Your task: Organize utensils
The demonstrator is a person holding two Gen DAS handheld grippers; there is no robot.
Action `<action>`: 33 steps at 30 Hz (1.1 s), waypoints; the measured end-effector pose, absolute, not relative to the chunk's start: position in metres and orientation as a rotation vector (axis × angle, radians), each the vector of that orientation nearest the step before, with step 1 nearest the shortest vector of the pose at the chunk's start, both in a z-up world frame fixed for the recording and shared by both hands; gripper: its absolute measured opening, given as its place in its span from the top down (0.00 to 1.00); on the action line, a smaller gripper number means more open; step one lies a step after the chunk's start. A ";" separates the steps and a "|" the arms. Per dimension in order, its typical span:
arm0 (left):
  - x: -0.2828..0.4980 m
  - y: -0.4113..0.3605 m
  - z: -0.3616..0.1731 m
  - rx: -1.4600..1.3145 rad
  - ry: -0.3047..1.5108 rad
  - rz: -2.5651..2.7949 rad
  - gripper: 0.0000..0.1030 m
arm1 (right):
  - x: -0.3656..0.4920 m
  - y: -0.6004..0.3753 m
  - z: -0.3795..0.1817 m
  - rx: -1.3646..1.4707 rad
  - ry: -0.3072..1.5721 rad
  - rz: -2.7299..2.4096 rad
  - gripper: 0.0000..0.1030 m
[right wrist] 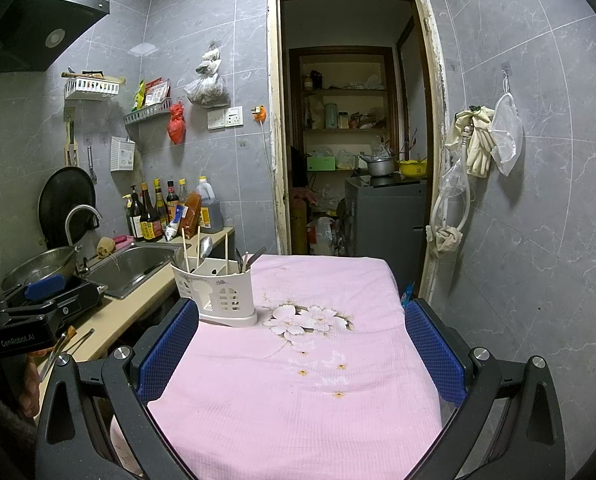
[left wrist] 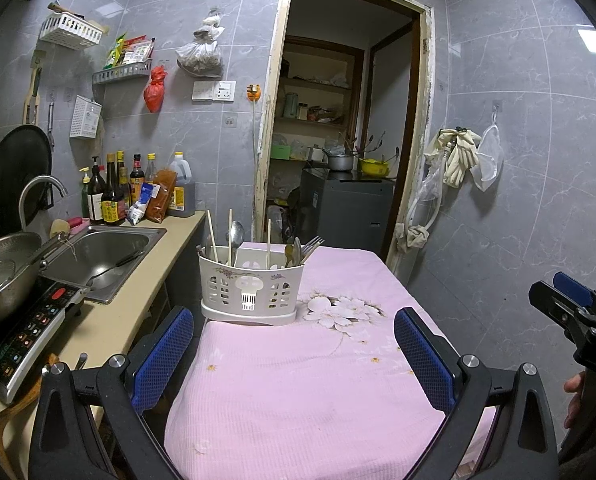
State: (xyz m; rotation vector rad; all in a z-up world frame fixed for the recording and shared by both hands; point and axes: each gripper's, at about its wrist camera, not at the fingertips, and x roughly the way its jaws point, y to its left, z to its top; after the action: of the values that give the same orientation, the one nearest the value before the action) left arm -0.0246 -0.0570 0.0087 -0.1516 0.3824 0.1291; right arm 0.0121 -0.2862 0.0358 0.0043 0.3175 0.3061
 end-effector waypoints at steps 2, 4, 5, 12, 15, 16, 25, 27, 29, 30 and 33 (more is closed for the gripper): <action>-0.025 -0.057 0.009 -0.152 0.383 0.129 0.02 | 0.012 -0.286 0.036 0.004 0.317 0.305 0.01; -0.025 -0.057 0.009 -0.152 0.384 0.130 0.02 | 0.013 -0.286 0.036 0.005 0.317 0.305 0.01; -0.025 -0.057 0.009 -0.152 0.383 0.130 0.02 | 0.012 -0.286 0.036 0.005 0.318 0.305 0.01; -0.025 -0.056 0.009 -0.152 0.385 0.130 0.02 | 0.013 -0.285 0.036 0.004 0.318 0.305 0.01; -0.025 -0.055 0.009 -0.153 0.385 0.130 0.02 | 0.013 -0.285 0.036 0.004 0.318 0.305 0.01; -0.024 -0.056 0.009 -0.153 0.385 0.129 0.02 | 0.013 -0.285 0.036 0.004 0.318 0.304 0.01; -0.028 -0.054 0.006 -0.126 0.391 0.156 0.02 | 0.013 -0.286 0.033 0.005 0.321 0.297 0.01; -0.028 -0.054 0.005 -0.124 0.394 0.160 0.02 | 0.012 -0.287 0.031 0.005 0.324 0.297 0.01; -0.029 -0.053 0.005 -0.122 0.395 0.163 0.02 | 0.012 -0.286 0.030 0.003 0.323 0.300 0.01; -0.027 -0.054 0.005 -0.121 0.396 0.164 0.02 | 0.012 -0.286 0.029 0.002 0.324 0.302 0.01; -0.028 -0.054 0.004 -0.120 0.397 0.163 0.02 | 0.014 -0.286 0.027 0.000 0.328 0.305 0.01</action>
State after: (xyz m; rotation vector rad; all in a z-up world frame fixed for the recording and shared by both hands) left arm -0.0275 -0.0542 0.0044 -0.1205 0.3970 0.1630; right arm 0.0139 -0.2861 0.0273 -0.0001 0.3276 0.3052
